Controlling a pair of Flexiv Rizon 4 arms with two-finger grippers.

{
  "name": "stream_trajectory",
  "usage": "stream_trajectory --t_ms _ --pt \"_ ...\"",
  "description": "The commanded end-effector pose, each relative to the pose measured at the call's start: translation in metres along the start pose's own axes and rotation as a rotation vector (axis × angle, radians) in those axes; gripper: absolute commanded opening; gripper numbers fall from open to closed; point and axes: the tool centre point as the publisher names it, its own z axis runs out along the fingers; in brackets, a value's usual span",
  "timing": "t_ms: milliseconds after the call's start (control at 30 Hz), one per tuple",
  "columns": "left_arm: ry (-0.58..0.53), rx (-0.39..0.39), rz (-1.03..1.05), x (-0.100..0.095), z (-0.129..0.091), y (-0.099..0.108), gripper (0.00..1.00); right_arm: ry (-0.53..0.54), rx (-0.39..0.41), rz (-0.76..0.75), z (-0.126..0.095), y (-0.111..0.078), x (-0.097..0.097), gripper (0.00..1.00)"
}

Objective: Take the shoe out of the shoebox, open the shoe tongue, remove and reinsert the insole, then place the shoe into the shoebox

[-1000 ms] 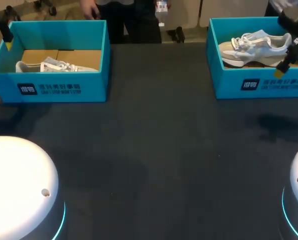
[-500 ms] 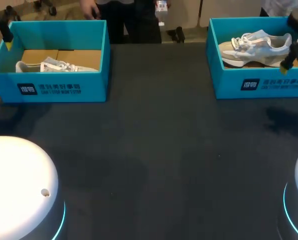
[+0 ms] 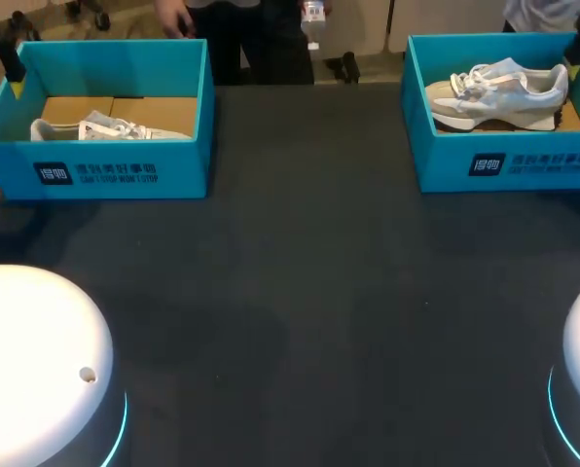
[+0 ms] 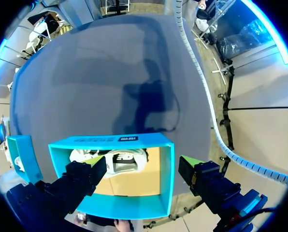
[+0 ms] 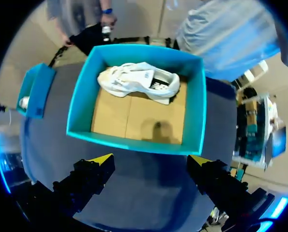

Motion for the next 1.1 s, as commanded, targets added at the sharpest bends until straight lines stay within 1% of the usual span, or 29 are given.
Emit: stream_trajectory --t_ms 33,133,200,233,267,300,333,500,567,600,1033,1100 --pt "0.003 0.0 0.0 0.0 0.0 0.0 1.0 -0.023 0.057 0.001 -0.002 0.004 0.006 1.0" --pt "0.003 0.0 0.0 0.0 0.0 0.0 1.0 -0.026 0.058 0.02 -0.001 0.007 0.004 1.0" --pt "0.003 0.0 0.0 0.0 0.0 0.0 1.0 -0.064 0.059 0.108 0.002 0.021 -0.008 1.0" --pt "0.003 0.0 0.0 0.0 0.0 0.0 1.0 -0.068 0.059 0.117 0.002 0.023 -0.01 1.0" --pt "0.003 0.0 0.0 0.0 0.0 0.0 1.0 -0.091 0.049 0.157 0.004 0.036 -0.016 1.0" --pt "0.003 0.0 0.0 0.0 0.0 0.0 1.0 -0.102 0.046 0.177 0.006 0.041 -0.018 1.0" --pt "0.003 0.0 0.0 0.0 0.0 0.0 1.0 -0.107 0.034 0.216 0.009 0.051 -0.022 1.0" --pt "0.003 0.0 0.0 0.0 0.0 0.0 1.0 -0.127 -0.018 0.349 0.017 0.082 -0.033 1.0" --pt "0.003 0.0 0.0 0.0 0.0 0.0 1.0 -0.144 -0.016 0.403 0.02 0.092 -0.035 1.0" --pt "0.003 0.0 0.0 0.0 0.0 0.0 1.0 -0.135 0.0 0.42 0.022 0.095 -0.035 1.0" --pt "0.003 0.0 0.0 0.0 0.0 0.0 1.0 -0.135 0.0 0.42 0.022 0.095 -0.035 1.0" --pt "0.003 0.0 0.0 0.0 0.0 0.0 1.0 -0.166 -0.016 0.385 0.032 0.104 -0.033 1.0"
